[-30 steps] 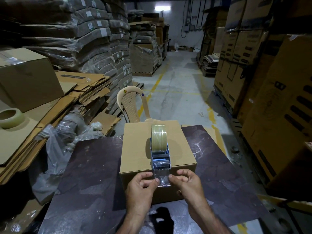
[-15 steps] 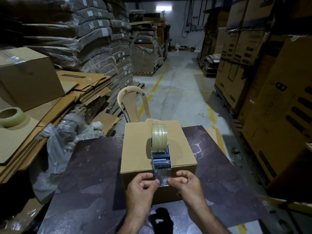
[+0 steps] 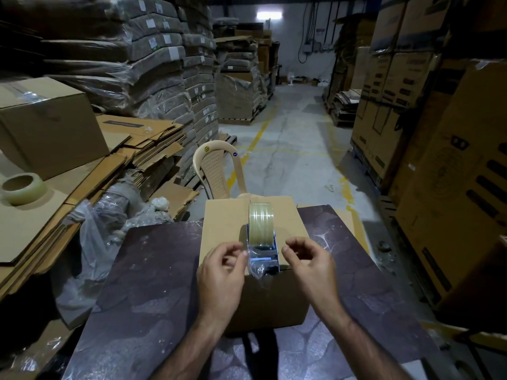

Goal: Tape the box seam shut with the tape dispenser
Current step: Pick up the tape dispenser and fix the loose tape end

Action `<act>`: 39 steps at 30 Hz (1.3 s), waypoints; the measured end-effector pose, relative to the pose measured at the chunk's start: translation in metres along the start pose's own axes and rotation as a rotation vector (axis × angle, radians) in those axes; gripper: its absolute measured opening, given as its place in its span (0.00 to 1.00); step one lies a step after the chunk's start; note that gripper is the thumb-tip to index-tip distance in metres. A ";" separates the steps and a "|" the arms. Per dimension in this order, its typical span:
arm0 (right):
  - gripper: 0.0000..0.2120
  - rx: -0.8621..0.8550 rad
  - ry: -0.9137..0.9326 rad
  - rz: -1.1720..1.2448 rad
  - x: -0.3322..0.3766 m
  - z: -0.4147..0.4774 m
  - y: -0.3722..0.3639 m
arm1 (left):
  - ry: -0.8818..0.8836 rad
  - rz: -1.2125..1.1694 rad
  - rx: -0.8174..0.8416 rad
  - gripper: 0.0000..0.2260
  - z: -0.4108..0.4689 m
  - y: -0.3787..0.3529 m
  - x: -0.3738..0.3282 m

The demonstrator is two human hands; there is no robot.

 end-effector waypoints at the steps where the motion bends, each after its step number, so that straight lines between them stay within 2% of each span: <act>1: 0.04 0.025 0.001 -0.029 0.005 0.005 -0.003 | -0.015 -0.002 0.026 0.06 0.009 -0.003 -0.002; 4: 0.08 0.089 -0.013 -0.096 0.014 0.016 -0.013 | -0.002 0.019 0.099 0.11 0.024 -0.010 -0.003; 11: 0.07 0.085 -0.033 -0.102 0.013 0.027 -0.017 | 0.161 -0.074 0.225 0.17 -0.004 -0.007 0.000; 20: 0.08 0.101 -0.035 -0.121 0.008 0.024 -0.017 | 0.309 -0.109 0.294 0.14 -0.018 -0.009 0.008; 26: 0.09 0.121 -0.045 -0.105 0.006 0.026 -0.013 | 0.385 0.012 0.626 0.15 -0.014 0.004 0.005; 28: 0.09 0.127 -0.042 -0.097 0.008 0.025 -0.011 | 0.385 0.079 0.668 0.14 -0.002 0.013 0.002; 31: 0.07 0.108 -0.053 -0.109 0.008 0.028 -0.011 | 0.294 0.168 0.573 0.09 0.024 0.023 -0.005; 34: 0.10 0.121 -0.036 -0.151 0.013 0.030 -0.014 | 0.185 0.163 0.420 0.07 0.045 0.016 -0.013; 37: 0.14 0.175 -0.039 -0.154 0.016 0.031 -0.019 | 0.072 0.165 0.276 0.10 0.056 0.002 -0.013; 39: 0.15 0.195 -0.043 -0.167 0.016 0.032 -0.020 | 0.083 0.105 0.291 0.11 0.057 -0.010 -0.009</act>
Point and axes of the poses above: each hand's wrist, its own z-axis towards the middle knuckle, its own y-axis out of the back of the hand, x = y × z, the point moved 3 cm from there along z, towards the middle knuckle, and after that the axes turned 15 degrees about -y, right-handed, at the moved point
